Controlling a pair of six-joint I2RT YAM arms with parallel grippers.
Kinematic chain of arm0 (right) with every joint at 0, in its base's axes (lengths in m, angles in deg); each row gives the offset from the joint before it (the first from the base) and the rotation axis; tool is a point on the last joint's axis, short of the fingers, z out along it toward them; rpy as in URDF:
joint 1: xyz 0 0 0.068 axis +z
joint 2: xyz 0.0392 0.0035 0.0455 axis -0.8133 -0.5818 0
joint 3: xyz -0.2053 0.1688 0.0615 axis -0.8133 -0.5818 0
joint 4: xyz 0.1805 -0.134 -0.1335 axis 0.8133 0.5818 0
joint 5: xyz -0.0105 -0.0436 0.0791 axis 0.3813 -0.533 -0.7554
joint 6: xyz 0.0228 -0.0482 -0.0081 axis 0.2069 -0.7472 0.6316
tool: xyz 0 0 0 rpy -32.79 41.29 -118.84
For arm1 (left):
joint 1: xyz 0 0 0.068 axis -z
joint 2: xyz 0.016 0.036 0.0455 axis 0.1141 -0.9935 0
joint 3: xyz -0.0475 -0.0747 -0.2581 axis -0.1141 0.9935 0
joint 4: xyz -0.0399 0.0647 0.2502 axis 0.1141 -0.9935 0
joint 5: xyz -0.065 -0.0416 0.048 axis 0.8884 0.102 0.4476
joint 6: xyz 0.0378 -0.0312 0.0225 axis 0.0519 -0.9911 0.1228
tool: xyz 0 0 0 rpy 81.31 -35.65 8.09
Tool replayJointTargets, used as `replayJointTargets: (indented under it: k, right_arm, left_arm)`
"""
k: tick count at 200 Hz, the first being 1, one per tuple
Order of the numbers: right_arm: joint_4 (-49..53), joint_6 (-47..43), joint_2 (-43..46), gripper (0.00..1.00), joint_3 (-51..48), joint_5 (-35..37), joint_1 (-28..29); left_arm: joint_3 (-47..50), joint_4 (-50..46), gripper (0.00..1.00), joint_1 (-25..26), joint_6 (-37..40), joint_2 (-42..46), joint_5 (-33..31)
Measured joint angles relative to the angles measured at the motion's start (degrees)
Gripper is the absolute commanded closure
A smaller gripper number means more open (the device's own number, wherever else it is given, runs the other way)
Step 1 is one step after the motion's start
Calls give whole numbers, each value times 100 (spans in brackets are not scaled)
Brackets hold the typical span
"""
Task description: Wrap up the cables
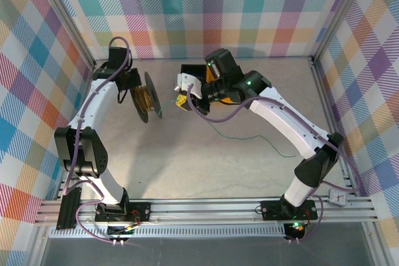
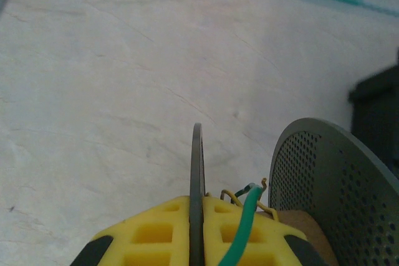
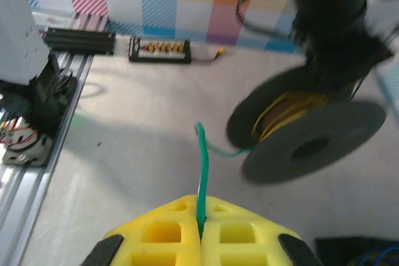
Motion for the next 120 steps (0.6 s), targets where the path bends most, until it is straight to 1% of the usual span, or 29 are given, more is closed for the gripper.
replayJointTargets:
  k: [24,38,59,85,120]
  right_arm:
    - [-393,-50,-446,100,645,0,0]
    - [-584,-48,-949,100,1276,72,-4]
    - [-813,46,-1685,100,2114,243,-74]
    - [-931,251,-2361,100,2706,481,-339]
    - [-933,730,-3202,100,3528,640,-944]
  left_arm:
    - [2,-184,100,472,330,-4,37]
    - [55,-245,100,741,520,-4,28]
    - [321,-238,100,1005,704,22,46]
    - [741,-260,100,1062,813,284,90]
    - [1075,-428,100,1038,905,911,146]
